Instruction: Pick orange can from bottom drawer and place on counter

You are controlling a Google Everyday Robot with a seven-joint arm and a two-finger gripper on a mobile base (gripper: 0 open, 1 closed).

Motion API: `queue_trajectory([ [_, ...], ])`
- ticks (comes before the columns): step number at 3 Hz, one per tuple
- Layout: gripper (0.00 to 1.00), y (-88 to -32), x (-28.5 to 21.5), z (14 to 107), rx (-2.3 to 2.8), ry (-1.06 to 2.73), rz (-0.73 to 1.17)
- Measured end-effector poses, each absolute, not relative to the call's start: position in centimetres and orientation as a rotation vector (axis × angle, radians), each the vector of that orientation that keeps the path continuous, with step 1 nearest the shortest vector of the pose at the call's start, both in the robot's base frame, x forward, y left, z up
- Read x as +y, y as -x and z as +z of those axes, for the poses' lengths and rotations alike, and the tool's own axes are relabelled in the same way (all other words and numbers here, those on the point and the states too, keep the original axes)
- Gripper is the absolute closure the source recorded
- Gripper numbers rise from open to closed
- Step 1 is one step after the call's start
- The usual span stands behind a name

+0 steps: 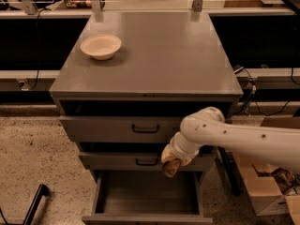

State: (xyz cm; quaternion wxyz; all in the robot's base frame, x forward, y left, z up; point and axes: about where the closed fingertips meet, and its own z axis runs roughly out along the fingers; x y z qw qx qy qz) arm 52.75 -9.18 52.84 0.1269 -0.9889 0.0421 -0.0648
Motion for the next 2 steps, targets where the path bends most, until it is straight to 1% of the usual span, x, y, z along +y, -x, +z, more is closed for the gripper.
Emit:
queue_trajectory([
  [1, 1.0, -47.2, -8.7, 58.9, -0.011, 2.844, -0.193],
  [2, 1.0, -46.2, -8.3, 64.4, -0.09, 2.84, -0.255],
])
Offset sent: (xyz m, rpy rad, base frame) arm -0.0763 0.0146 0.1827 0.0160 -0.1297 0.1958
